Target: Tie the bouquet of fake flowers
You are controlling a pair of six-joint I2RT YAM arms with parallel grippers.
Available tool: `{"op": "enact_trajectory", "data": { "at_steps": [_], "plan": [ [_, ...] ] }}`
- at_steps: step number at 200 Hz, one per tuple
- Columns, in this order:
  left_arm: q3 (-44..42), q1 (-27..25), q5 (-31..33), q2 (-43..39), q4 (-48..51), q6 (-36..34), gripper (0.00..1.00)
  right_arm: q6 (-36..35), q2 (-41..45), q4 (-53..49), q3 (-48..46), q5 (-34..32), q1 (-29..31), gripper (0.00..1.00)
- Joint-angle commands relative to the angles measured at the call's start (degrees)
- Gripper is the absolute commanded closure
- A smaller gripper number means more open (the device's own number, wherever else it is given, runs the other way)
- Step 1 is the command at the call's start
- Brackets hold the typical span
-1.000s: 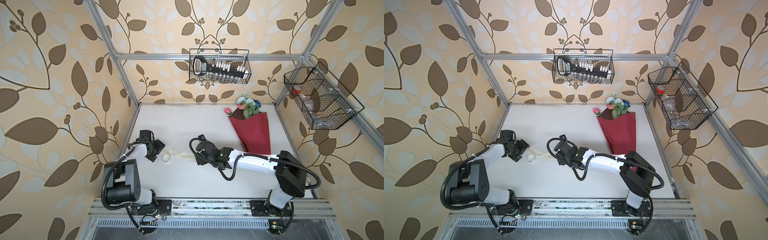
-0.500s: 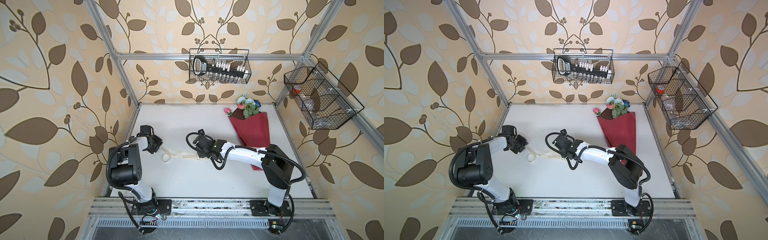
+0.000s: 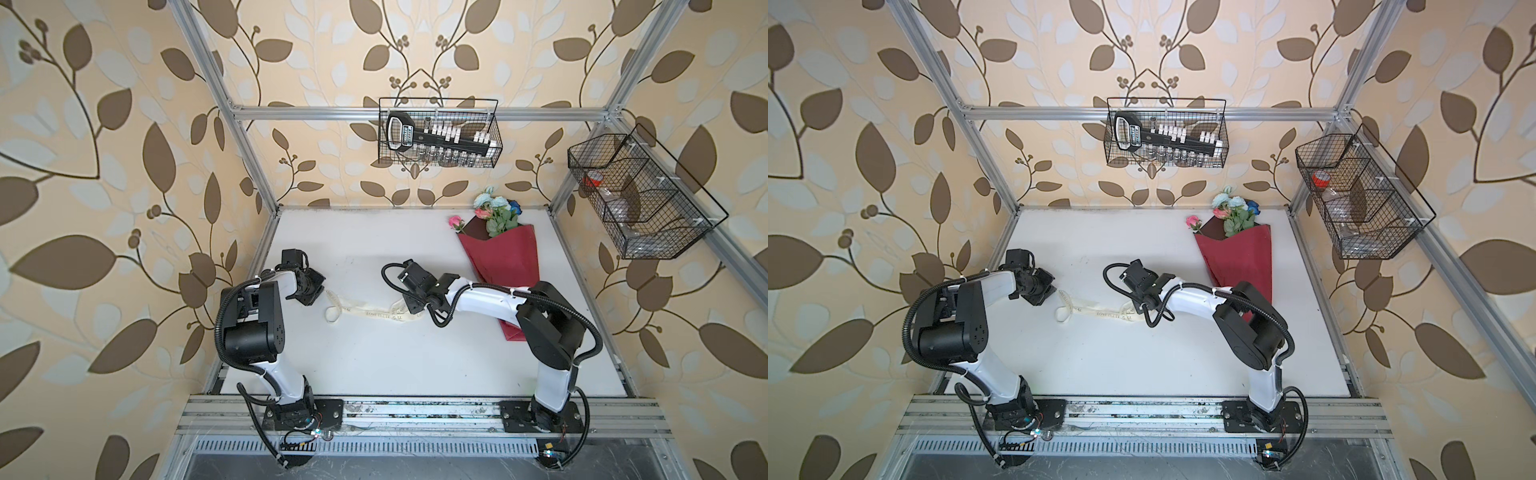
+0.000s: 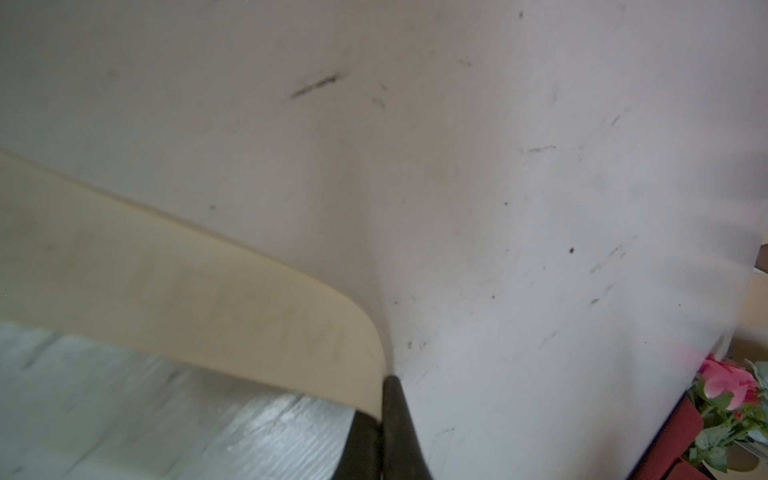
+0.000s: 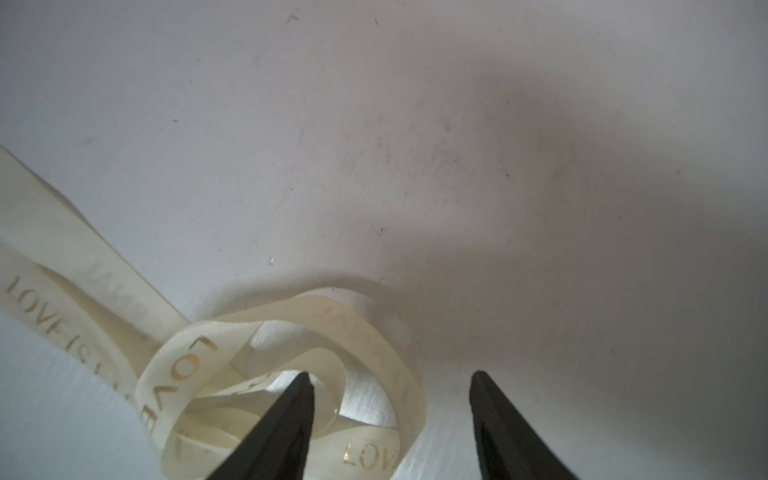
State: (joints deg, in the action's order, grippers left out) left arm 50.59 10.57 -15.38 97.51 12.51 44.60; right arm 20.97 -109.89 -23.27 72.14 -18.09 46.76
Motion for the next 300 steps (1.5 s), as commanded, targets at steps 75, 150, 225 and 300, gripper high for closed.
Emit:
{"op": "enact_trajectory", "data": {
  "at_steps": [75,150,225,300],
  "plan": [
    [3.41,6.86,8.86,-20.03,16.27,-4.37,1.00,3.68,13.69,1.05,-10.55,-13.01,-10.25,0.89],
    [15.57,12.89,11.48,-32.73,26.24,-9.12,1.00,7.13,43.57,-1.56,-22.48,-18.37,-20.18,0.88],
    [28.46,12.81,-9.91,-34.89,24.73,-12.17,1.00,3.65,42.40,9.93,-26.45,3.10,-5.64,0.61],
    [24.10,12.86,-12.46,-36.18,22.39,-9.93,1.00,7.85,8.22,12.72,-7.49,0.09,14.18,0.64]
  ]
}}
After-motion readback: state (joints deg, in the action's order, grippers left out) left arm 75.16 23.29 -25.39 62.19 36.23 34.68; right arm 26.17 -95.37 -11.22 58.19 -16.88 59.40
